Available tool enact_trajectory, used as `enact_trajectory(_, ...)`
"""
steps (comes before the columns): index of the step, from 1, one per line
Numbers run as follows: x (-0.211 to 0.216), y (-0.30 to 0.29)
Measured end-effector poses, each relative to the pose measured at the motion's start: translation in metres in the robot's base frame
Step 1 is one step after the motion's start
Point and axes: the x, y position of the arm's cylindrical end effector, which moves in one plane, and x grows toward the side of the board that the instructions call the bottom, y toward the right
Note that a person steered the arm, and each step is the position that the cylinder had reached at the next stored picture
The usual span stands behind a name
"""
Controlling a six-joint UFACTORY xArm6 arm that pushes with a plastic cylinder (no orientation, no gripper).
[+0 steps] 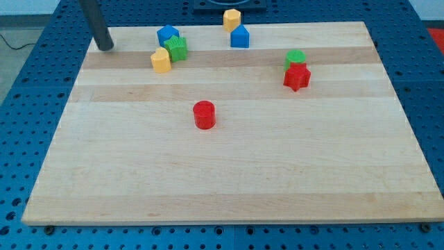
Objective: Separate the green star from the blue cube
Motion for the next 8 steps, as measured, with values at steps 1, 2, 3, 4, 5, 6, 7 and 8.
enact_trajectory(1, -0.033, 0.029)
enact_trajectory(2, -0.033, 0.053)
enact_trajectory(3, -0.024, 0.07)
enact_trajectory(4, -0.014, 0.097)
enact_trajectory(5, 0.001, 0.124)
enact_trajectory(6, 0.009, 0.126)
enact_trajectory(7, 0.023, 0.127)
enact_trajectory(8, 0.039, 0.155)
